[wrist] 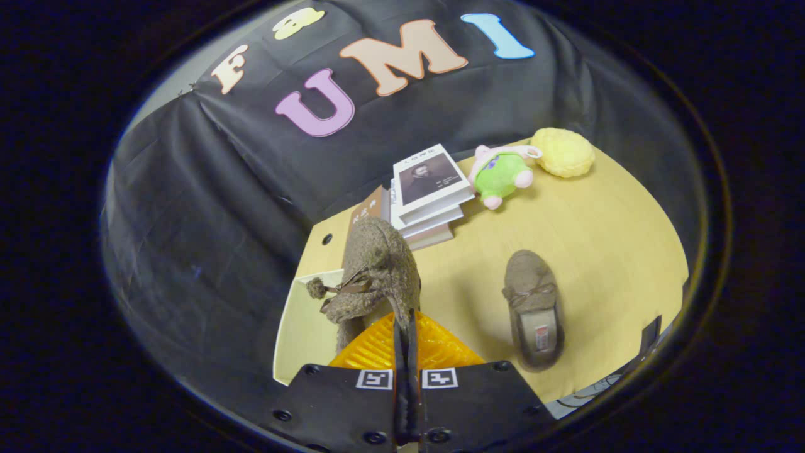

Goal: Open the storage box then place both shoes into the box .Put the left shoe in first, then the right shoe, with the right side of both shoes facing outward in a uniform manner.

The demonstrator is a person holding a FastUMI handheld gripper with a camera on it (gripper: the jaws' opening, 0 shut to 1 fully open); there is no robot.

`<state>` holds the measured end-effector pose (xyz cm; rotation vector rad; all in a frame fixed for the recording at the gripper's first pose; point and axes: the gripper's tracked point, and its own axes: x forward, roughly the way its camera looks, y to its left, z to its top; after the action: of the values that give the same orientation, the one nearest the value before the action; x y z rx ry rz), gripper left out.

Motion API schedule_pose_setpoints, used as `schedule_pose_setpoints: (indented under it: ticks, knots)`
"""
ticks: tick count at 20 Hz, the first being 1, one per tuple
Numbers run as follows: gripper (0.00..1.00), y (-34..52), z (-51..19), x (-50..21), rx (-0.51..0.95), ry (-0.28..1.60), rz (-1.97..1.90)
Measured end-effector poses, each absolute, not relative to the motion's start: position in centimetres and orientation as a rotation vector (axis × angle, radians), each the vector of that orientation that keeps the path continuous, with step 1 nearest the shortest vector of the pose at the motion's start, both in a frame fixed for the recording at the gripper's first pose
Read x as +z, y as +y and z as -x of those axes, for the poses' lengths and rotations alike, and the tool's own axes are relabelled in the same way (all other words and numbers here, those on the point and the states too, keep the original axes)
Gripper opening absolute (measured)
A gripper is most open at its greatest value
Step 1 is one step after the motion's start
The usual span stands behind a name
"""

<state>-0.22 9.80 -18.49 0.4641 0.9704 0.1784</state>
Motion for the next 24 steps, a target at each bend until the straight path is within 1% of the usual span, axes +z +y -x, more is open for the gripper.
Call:
schedule_pose_setpoints:
  ticks: [4,9,16,24]
  knots:
    - [0.03,13.5,0.7,-16.8,0.218,0.965,-0.483]
    - [0.03,18.2,1.5,-17.3,0.261,0.993,-0.476]
    - [0.03,24.1,3.2,-21.1,0.273,1.069,-0.44]
    - [0.03,27.7,4.1,-26.6,0.225,1.15,-0.377]
